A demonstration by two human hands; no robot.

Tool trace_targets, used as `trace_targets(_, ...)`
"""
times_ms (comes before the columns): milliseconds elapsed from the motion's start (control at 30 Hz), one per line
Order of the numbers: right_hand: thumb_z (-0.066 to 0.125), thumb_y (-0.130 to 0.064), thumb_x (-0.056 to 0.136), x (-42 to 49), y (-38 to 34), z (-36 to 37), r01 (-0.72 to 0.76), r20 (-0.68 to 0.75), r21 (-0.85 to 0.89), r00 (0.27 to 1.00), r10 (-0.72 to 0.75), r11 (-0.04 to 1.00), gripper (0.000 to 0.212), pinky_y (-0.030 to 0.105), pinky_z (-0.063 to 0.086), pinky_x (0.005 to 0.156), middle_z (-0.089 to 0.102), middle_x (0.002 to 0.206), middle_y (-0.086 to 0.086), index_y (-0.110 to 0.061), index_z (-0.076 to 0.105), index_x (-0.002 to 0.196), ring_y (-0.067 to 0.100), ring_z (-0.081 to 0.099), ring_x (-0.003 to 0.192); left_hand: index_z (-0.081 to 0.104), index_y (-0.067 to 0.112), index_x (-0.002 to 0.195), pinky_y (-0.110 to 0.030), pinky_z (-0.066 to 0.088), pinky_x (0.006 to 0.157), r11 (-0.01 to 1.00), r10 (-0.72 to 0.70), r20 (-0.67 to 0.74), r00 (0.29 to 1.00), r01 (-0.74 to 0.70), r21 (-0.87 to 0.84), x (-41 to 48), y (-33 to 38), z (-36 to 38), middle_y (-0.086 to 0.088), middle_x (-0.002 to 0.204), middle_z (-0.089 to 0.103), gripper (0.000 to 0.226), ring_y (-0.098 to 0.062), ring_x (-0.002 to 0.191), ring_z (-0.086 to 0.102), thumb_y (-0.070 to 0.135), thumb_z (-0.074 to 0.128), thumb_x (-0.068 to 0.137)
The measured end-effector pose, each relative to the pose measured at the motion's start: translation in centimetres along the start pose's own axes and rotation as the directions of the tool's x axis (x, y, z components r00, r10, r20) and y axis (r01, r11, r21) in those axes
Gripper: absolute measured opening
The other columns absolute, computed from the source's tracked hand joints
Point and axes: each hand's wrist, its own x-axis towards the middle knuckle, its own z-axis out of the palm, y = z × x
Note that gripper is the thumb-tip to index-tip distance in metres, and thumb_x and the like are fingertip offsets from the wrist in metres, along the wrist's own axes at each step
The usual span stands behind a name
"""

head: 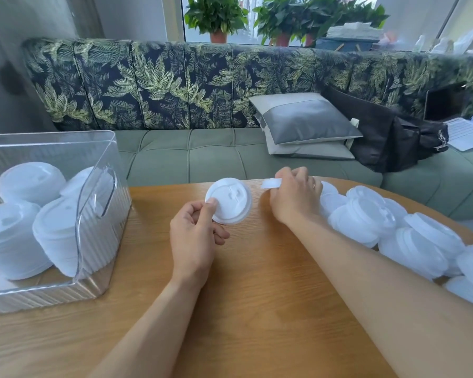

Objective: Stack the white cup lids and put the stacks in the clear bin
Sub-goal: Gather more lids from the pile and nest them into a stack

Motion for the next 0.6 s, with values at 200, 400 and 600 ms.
trace_targets(200, 0.065, 0.004, 0.083, -3.8, 1.0, -1.8, 0.317, -0.295, 0.285, 0.927, -0.232, 0.904, 0.039, 0.041, 0.035, 0.103, 0.062, 0.126, 0.002, -0.023, 0.075, 0.109, 0.032, 0.05, 0.121, 0.066, 0.007, 0.1, -0.026, 0.049, 0.048, 0.998, -0.055, -0.033, 0.998, 0.053, -0.038, -1.8, 0.6, -0.9, -0.016, 0.054, 0.065, 0.019, -0.024, 0.049, 0.061, 0.026, 0.063, 0.103)
trace_targets(400, 0.056, 0.015, 0.083, -11.4, 1.9, -2.5, 0.339, -0.242, 0.521, 0.939, -0.245, 0.783, 0.054, 0.019, 0.04, 0.094, 0.054, 0.123, -0.006, -0.031, 0.073, 0.107, 0.016, 0.043, 0.115, 0.064, 0.005, 0.101, -0.025, 0.048, 0.047, 0.99, -0.135, 0.041, 0.99, 0.137, -0.044, -6.4, 2.1, -2.4, -0.017, 0.056, 0.063, 0.02, -0.021, 0.049, 0.06, 0.022, 0.057, 0.106)
trace_targets(600, 0.058, 0.025, 0.081, -19.7, 2.5, -4.2, 0.197, -0.09, 0.72, 0.977, -0.191, 0.666, 0.073, 0.004, 0.043, 0.089, 0.062, 0.117, -0.01, -0.046, 0.063, 0.095, -0.013, 0.056, 0.105, 0.066, 0.0, 0.103, -0.026, 0.049, 0.051, 0.981, -0.195, 0.121, 0.973, 0.195, 0.017, -12.3, 3.8, -4.7, -0.016, 0.061, 0.063, 0.026, -0.022, 0.054, 0.057, 0.023, 0.056, 0.107)
